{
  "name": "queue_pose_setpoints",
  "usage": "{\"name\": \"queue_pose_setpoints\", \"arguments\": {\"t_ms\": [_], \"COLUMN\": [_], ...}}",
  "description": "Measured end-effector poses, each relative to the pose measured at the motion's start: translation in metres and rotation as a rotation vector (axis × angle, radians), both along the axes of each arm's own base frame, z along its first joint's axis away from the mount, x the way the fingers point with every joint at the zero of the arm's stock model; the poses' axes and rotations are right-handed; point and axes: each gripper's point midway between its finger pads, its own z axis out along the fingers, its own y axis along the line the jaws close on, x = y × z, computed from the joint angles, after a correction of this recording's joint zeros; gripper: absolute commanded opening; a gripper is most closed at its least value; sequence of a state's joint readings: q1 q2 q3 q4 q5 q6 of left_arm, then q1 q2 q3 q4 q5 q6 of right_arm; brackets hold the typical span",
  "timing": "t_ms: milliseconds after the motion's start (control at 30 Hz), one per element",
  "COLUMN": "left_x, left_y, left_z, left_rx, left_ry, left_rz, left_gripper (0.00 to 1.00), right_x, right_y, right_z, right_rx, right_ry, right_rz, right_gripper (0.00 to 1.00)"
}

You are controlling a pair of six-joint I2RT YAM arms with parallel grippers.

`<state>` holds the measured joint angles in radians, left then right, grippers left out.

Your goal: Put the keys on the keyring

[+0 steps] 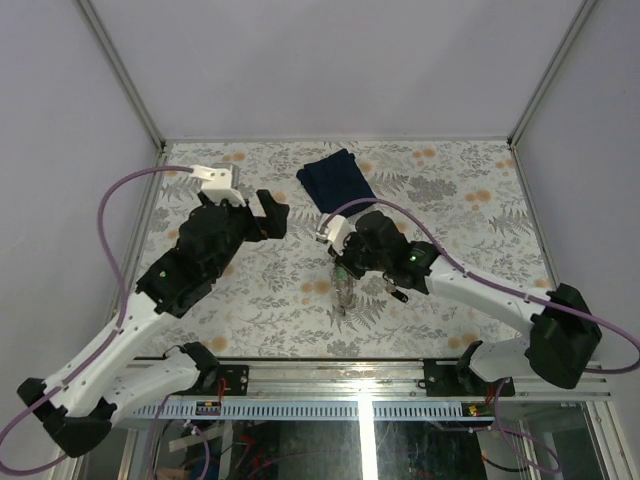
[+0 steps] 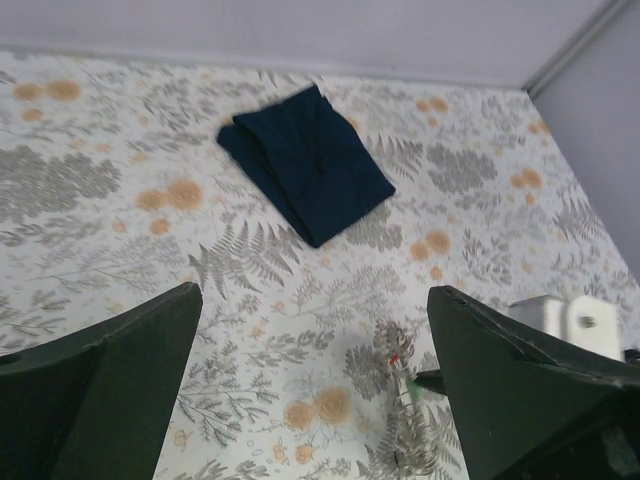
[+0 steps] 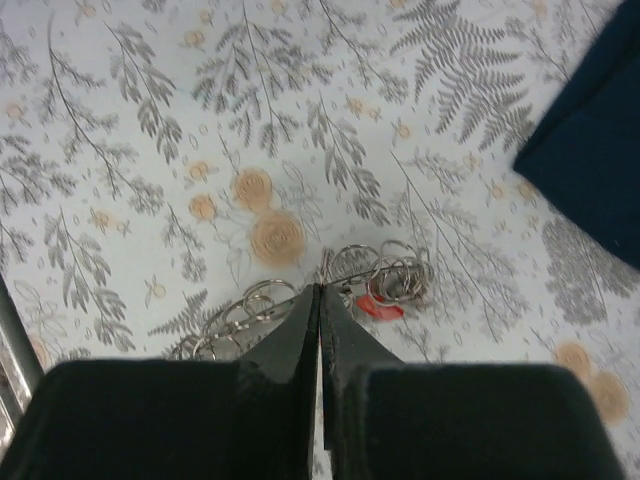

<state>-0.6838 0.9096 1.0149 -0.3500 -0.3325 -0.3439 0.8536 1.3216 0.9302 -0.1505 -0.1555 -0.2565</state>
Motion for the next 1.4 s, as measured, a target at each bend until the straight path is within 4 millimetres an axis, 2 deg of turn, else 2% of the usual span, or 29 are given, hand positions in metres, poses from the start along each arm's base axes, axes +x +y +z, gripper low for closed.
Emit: {"name": "queue_pose_setpoints", "arguments": {"t_ms": [133, 233, 333, 467, 633, 667, 700, 733, 767, 800, 833, 900, 1000, 1100, 1167, 1267, 1400], "left_x": [-0.005, -0.004, -0.002, 0.002, 0.011, 0.013, 0.015, 0.017, 0.019, 0.022, 0.026, 0.034, 0.044, 0.047, 0.046, 0.043, 0.032], "left_y": [0.019, 0.023, 0.022, 0.020, 0.026, 0.030, 0.033, 0.037, 0.040, 0.045, 0.050, 0.059, 0.070, 0.082, 0.089, 0.097, 0.102], "left_z": [0.020, 0.021, 0.014, 0.004, -0.007, -0.008, -0.010, -0.011, -0.012, -0.014, -0.016, -0.023, -0.036, -0.039, -0.038, -0.036, -0.050], "left_rx": [-0.022, -0.020, -0.002, 0.014, 0.011, 0.008, 0.000, -0.006, -0.017, -0.027, -0.041, -0.065, -0.096, -0.108, -0.110, -0.112, -0.104], "left_ry": [-0.063, -0.068, -0.047, -0.017, 0.040, 0.048, 0.058, 0.066, 0.076, 0.088, 0.102, 0.136, 0.191, 0.203, 0.196, 0.183, 0.188], "left_rz": [0.063, 0.083, 0.090, 0.094, 0.109, 0.119, 0.125, 0.133, 0.137, 0.145, 0.148, 0.154, 0.154, 0.180, 0.201, 0.222, 0.235], "left_gripper": [1.00, 1.00, 1.00, 1.00, 1.00, 1.00, 1.00, 1.00, 1.00, 1.00, 1.00, 1.00, 1.00, 1.00, 1.00, 1.00, 1.00], "right_x": [0.002, -0.001, -0.003, -0.006, -0.002, -0.002, 0.000, 0.002, 0.005, 0.008, 0.016, 0.036, 0.071, 0.085, 0.083, 0.069, 0.040], "right_y": [0.029, 0.046, 0.064, 0.082, 0.088, 0.086, 0.081, 0.076, 0.071, 0.057, 0.048, 0.018, -0.044, -0.097, -0.128, -0.168, -0.198], "right_z": [-0.009, -0.017, -0.017, -0.001, 0.012, 0.012, 0.014, 0.017, 0.021, 0.032, 0.036, 0.053, 0.080, 0.092, 0.093, 0.096, 0.116], "right_rx": [0.052, 0.095, 0.164, 0.273, 0.332, 0.331, 0.333, 0.340, 0.349, 0.382, 0.394, 0.451, 0.536, 0.592, 0.622, 0.657, 0.704], "right_ry": [0.034, 0.073, 0.107, 0.121, 0.111, 0.116, 0.121, 0.127, 0.132, 0.135, 0.135, 0.128, 0.095, 0.075, 0.069, 0.033, -0.061], "right_rz": [0.037, 0.058, 0.078, 0.110, 0.093, 0.079, 0.051, 0.024, -0.005, -0.051, -0.085, -0.185, -0.381, -0.545, -0.660, -0.811, -0.907], "right_gripper": [0.02, 0.11, 0.27, 0.47, 0.63, 0.69, 0.83, 0.97, 0.99, 0.99, 0.99, 0.99, 0.99, 0.99, 0.99, 0.99, 0.99]}}
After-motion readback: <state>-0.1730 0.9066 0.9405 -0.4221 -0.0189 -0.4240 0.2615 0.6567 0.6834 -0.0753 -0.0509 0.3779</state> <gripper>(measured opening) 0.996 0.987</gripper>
